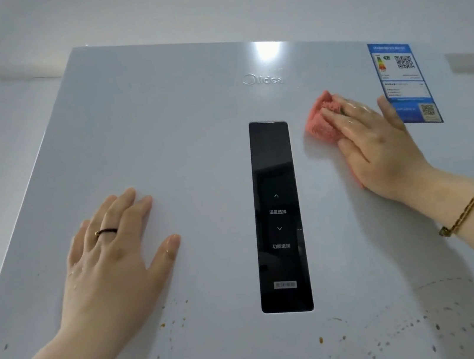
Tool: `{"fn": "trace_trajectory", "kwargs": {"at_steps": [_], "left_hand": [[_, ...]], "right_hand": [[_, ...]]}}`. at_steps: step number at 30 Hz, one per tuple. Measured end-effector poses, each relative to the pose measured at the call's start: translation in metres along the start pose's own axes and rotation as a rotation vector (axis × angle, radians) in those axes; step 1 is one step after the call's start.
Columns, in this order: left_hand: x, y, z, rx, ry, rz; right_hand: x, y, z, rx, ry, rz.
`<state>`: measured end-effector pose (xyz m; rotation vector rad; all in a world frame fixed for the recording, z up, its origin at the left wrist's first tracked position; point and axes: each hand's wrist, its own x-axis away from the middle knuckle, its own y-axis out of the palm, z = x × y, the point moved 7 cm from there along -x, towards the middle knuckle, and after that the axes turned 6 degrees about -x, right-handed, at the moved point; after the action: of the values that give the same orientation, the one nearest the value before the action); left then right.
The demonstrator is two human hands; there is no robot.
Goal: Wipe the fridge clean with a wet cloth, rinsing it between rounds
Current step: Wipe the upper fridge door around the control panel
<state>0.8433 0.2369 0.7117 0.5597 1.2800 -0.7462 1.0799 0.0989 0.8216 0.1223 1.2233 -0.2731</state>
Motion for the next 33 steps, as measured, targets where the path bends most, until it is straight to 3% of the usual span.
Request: {"fn": "trace_trajectory", "kwargs": {"at_steps": [5, 7, 10, 12, 14, 17, 19, 21, 24, 25, 27, 30, 31, 33], "left_hand": [[0.001, 0.004, 0.001, -0.025, 0.017, 0.035], [0.003, 0.005, 0.002, -0.016, 0.006, 0.056], [0.003, 0.006, 0.002, -0.02, 0.004, 0.053], [0.003, 0.005, 0.001, -0.036, -0.002, 0.037], [0.002, 0.003, 0.001, -0.041, -0.01, 0.012], [0.002, 0.005, -0.002, -0.048, -0.021, -0.04], [0.001, 0.008, -0.002, -0.066, -0.009, -0.065], [0.0, 0.008, -0.001, -0.015, -0.05, -0.077], [0.002, 0.004, 0.009, 0.058, -0.094, -0.086], [0.004, 0.003, 0.015, 0.077, -0.076, -0.08], [0.01, 0.005, 0.028, 0.072, -0.011, -0.089], [0.011, 0.011, 0.049, 0.091, 0.042, -0.043], [0.009, 0.014, 0.055, 0.112, 0.02, -0.029], [0.006, 0.019, 0.062, 0.104, -0.02, -0.011]], "right_hand": [[0.071, 0.02, -0.062, 0.085, -0.535, -0.061], [0.06, 0.018, -0.052, 0.134, -0.509, -0.078], [0.026, 0.006, -0.014, 0.092, -0.114, -0.047], [0.024, 0.006, -0.006, 0.063, 0.051, 0.024], [0.043, 0.011, -0.031, 0.053, -0.026, 0.027], [0.079, 0.025, -0.074, 0.063, -0.391, -0.06], [0.075, 0.024, -0.069, 0.092, -0.443, -0.088], [0.047, 0.014, -0.043, 0.109, -0.249, -0.054], [0.021, 0.0, 0.012, 0.04, 0.215, 0.048], [0.023, -0.002, 0.013, 0.003, 0.268, 0.064], [0.038, 0.003, -0.015, -0.011, 0.106, 0.057], [0.061, 0.016, -0.05, 0.024, -0.403, -0.022], [0.056, 0.015, -0.043, 0.04, -0.471, -0.044], [0.031, 0.008, -0.012, 0.053, -0.422, -0.046]]}}
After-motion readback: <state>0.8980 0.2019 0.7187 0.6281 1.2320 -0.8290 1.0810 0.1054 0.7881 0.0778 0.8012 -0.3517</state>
